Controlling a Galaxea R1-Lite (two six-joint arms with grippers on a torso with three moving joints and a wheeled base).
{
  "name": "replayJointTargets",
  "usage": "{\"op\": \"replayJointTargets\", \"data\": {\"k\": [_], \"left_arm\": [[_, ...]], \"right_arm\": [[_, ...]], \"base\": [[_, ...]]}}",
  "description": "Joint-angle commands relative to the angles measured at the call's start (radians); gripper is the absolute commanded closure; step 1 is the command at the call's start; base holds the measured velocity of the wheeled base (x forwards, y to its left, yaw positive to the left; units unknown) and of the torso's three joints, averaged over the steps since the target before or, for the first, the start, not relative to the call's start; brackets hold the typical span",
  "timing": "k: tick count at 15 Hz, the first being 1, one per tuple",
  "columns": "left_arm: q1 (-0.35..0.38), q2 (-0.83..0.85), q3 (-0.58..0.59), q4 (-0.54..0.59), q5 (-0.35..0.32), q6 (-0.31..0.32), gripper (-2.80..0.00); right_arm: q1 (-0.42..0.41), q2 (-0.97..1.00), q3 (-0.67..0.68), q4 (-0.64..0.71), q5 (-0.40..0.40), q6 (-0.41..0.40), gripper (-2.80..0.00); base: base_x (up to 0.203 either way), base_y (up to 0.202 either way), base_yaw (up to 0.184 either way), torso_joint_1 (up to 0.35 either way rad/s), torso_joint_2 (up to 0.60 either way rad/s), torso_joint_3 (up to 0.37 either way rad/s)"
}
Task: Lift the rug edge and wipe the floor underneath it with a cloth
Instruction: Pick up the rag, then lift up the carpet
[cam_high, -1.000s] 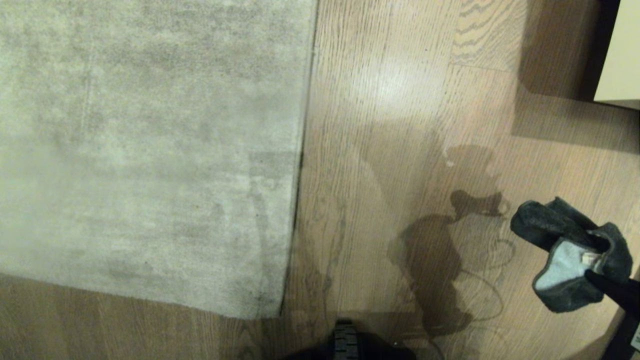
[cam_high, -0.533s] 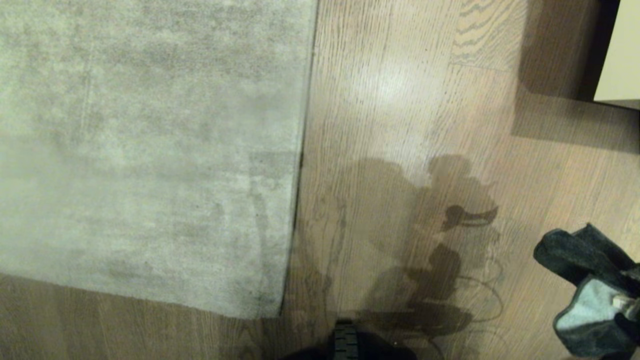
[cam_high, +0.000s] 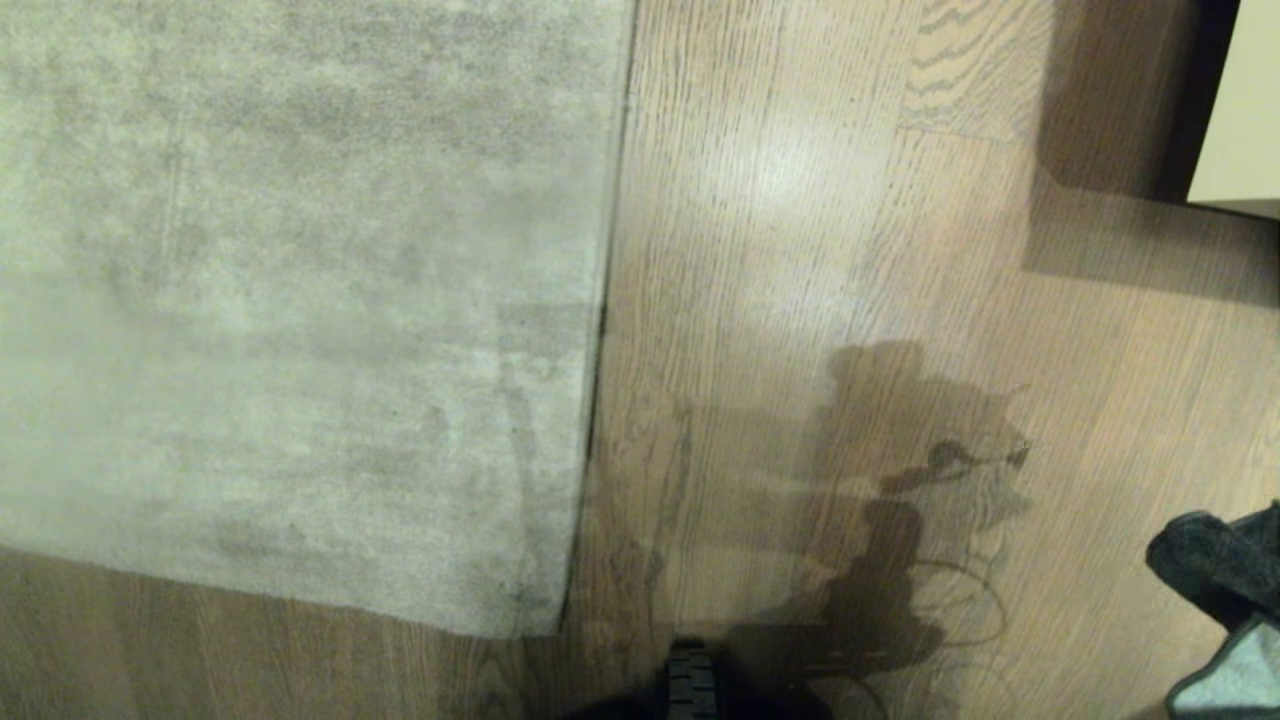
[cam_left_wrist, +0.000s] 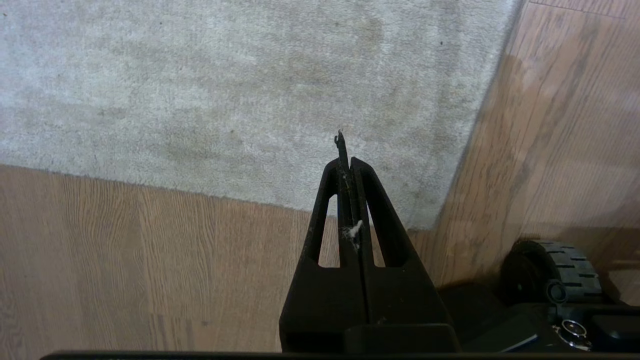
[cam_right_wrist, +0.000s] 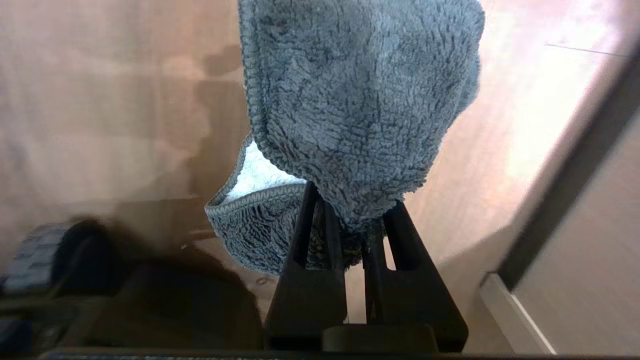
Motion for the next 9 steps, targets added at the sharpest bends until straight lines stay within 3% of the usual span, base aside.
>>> {"op": "replayJointTargets", "data": {"k": [1, 4, 9], "left_arm": [[0.0, 0.001, 0.0, 0.0, 0.0, 0.0, 0.0], [0.0, 0.001, 0.0, 0.0, 0.0, 0.0, 0.0], [0.0, 0.001, 0.0, 0.0, 0.0, 0.0, 0.0]], "right_arm": [[-0.001, -0.011, 0.001, 0.01, -0.059, 0.003, 0.0], [0.0, -0.011, 0.001, 0.102, -0.243, -0.015, 0.0], [0.0, -0.011, 0.001, 0.154, -0.247, 0.005, 0.0]], "base": [[0.0, 0.0, 0.0, 0.0, 0.0, 0.0], [0.0, 0.0, 0.0, 0.0, 0.0, 0.0], [0.0, 0.0, 0.0, 0.0, 0.0, 0.0]]}}
